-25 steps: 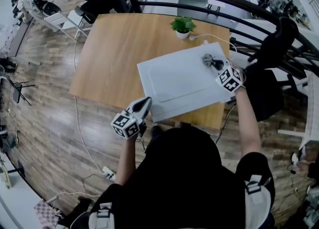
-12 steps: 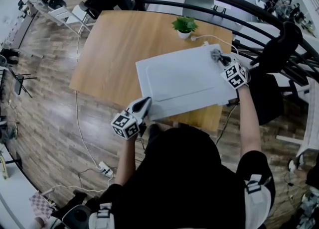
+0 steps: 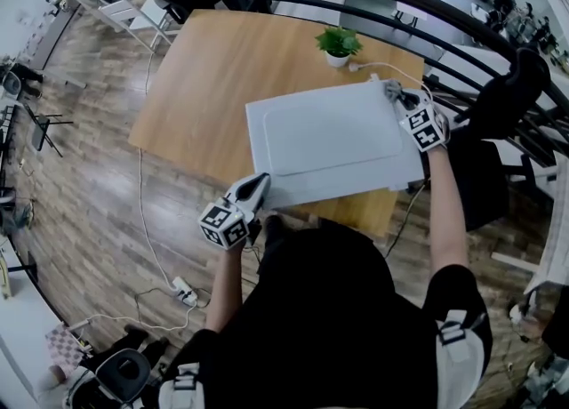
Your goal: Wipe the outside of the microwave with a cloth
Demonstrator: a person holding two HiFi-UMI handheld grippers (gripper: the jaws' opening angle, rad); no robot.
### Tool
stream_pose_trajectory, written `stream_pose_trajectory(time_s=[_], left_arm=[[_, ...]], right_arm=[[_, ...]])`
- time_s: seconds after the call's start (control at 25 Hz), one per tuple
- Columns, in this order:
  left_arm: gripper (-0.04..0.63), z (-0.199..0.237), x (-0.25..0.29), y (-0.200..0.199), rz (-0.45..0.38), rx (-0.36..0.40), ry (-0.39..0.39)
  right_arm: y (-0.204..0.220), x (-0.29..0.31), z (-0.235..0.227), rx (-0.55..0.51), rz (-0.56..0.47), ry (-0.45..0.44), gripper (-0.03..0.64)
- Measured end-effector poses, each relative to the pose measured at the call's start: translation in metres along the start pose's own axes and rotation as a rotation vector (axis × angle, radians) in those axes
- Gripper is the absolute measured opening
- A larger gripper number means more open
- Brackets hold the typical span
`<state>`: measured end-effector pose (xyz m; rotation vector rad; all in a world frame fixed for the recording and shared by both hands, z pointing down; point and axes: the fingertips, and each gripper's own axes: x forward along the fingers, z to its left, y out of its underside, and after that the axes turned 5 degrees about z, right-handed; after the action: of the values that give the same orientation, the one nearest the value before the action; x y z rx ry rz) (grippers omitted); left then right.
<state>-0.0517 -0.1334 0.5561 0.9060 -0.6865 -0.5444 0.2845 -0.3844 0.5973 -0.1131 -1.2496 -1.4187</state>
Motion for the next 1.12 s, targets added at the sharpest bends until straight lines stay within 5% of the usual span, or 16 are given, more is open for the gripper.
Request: stream_pose_trajectory(time_s=[1.12], left_arm=[[0.003,0.02,-0.029,0.003,-0.031,-0.027,-0.045]], right_arm=[[-0.039,0.014,0.038,-0.121,0.022,-0.016,0.032]])
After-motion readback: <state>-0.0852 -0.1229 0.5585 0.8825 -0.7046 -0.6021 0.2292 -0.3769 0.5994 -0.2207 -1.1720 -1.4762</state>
